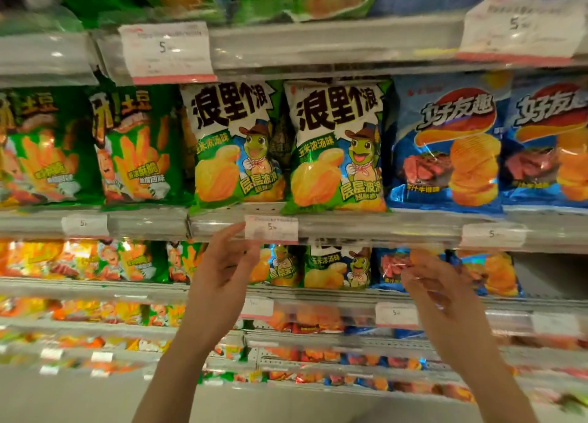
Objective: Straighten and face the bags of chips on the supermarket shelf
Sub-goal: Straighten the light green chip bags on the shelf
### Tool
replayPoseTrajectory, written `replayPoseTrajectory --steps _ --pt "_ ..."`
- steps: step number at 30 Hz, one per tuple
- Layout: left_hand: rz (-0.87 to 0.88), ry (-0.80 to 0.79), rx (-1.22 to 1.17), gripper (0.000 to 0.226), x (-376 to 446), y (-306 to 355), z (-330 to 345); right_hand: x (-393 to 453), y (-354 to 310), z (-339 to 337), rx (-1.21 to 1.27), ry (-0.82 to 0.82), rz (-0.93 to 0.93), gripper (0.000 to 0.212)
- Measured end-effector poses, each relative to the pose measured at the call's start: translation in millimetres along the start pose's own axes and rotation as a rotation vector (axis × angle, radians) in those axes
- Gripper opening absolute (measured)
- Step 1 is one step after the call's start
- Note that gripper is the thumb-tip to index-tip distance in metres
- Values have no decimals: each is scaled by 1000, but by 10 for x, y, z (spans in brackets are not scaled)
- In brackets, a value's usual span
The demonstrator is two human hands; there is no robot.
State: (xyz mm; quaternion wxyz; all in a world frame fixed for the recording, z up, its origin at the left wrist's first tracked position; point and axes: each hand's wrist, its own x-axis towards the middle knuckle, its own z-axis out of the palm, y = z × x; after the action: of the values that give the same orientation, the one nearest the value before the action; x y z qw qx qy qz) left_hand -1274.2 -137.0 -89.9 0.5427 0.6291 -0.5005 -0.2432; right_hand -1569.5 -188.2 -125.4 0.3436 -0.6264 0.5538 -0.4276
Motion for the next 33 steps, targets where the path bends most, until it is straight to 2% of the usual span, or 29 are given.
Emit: replayPoseTrajectory --steps 4,12,16,20,28,33 --pt "6 -14 -12 35 132 -98 -216 -91 -95 140 -31 63 25 28" --pt "113 -145 -85 38 519 -245 -898 -321 -542 851 -64 249 24 34" --pt "135 -172 -113 36 674 -293 -1212 -341 -878 1261 -36 267 11 38" --pt "150 -180 -142 33 773 -277 -1378 -300 -1163 1529 -34 258 -55 33" --pt "191 -41 -128 31 822 -144 -1276 168 -1465 1593 -117 203 -204 39" --pt "368 -2 52 45 1031 149 -828 708 -1705 1589 -140 173 -297 46"
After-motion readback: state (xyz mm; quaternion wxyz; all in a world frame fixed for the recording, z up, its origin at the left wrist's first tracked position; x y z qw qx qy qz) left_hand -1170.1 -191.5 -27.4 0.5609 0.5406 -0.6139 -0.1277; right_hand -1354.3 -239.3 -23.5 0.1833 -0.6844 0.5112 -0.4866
